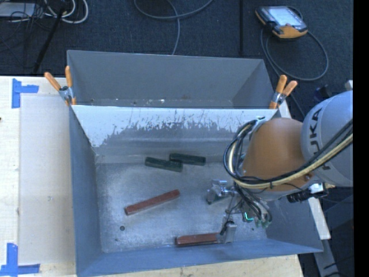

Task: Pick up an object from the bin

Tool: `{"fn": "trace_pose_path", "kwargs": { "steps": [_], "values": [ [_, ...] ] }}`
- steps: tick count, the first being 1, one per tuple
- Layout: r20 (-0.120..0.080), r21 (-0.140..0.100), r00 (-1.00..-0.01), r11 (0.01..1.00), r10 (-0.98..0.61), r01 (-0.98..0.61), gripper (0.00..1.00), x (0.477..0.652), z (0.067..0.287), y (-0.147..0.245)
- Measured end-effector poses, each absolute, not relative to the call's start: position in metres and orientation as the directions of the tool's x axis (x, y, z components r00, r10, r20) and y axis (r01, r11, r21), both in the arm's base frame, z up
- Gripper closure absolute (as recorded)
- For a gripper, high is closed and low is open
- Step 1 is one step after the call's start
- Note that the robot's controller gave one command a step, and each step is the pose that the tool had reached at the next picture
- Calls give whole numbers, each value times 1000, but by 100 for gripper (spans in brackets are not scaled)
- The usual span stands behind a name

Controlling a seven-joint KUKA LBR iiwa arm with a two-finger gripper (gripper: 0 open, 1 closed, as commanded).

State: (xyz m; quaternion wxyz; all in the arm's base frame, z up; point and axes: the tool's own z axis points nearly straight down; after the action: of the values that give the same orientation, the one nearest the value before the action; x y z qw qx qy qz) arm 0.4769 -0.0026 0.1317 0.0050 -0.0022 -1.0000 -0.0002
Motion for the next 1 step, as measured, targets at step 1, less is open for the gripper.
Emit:
{"fn": "trace_pose_path", "kwargs": {
  "steps": [1],
  "values": [
    [2, 0, -1000, 1000, 4, 4, 0, 479, 136, -3]
  ]
}}
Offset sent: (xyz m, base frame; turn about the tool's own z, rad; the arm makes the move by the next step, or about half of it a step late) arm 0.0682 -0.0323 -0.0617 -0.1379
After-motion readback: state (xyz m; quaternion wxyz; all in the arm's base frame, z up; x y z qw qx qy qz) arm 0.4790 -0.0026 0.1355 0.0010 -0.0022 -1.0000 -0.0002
